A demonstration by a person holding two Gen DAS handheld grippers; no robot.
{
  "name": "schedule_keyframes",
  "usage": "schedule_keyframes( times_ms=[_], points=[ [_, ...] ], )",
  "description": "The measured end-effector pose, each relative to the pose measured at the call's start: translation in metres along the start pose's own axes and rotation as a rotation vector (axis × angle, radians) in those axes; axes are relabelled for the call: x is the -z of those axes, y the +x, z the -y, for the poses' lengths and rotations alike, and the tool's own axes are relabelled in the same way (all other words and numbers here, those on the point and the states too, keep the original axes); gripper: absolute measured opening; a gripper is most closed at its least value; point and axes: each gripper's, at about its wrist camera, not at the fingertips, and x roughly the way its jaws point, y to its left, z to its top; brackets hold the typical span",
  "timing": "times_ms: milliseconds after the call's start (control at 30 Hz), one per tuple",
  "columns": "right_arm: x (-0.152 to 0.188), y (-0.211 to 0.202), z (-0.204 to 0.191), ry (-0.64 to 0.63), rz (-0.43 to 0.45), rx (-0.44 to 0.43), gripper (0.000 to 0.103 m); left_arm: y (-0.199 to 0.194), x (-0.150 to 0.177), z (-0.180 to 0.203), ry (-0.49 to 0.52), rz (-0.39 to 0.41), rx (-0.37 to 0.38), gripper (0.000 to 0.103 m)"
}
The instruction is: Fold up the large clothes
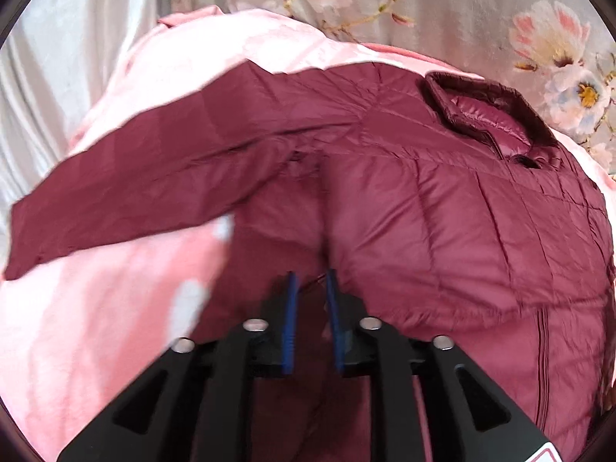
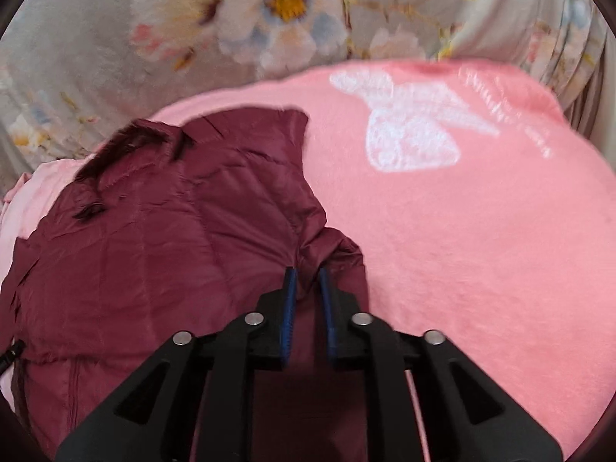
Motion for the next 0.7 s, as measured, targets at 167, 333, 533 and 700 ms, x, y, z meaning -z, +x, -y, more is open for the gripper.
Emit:
schedule_keyframes(
  times_ms=[167, 333, 533, 700],
  points=[
    [-0.002, -0.028, -0.049, -0.078, 0.009, -0.142, 0.015, -0.041, -0.015, 0.006, -0.007, 0.031, 0.062, 0.024],
    [0.009, -0.018, -0.119, -0.158, -0.035, -0.229, 0.015, -0.041, -0.028, 0.065, 0.076, 0.037, 0.142, 0.027],
    [0.029, 0.016, -0.157, -0.234, -0.07, -0.183, 0.014, 0.018, -0.012, 0.107, 0.125, -0.034, 0.096, 0.027],
    [0.038, 0.038, -0.153, -0.205, -0.133, -0.184, 0.013, 0.031, -0.001, 0.107, 0.128, 0.005, 0.08, 0.028]
  ],
)
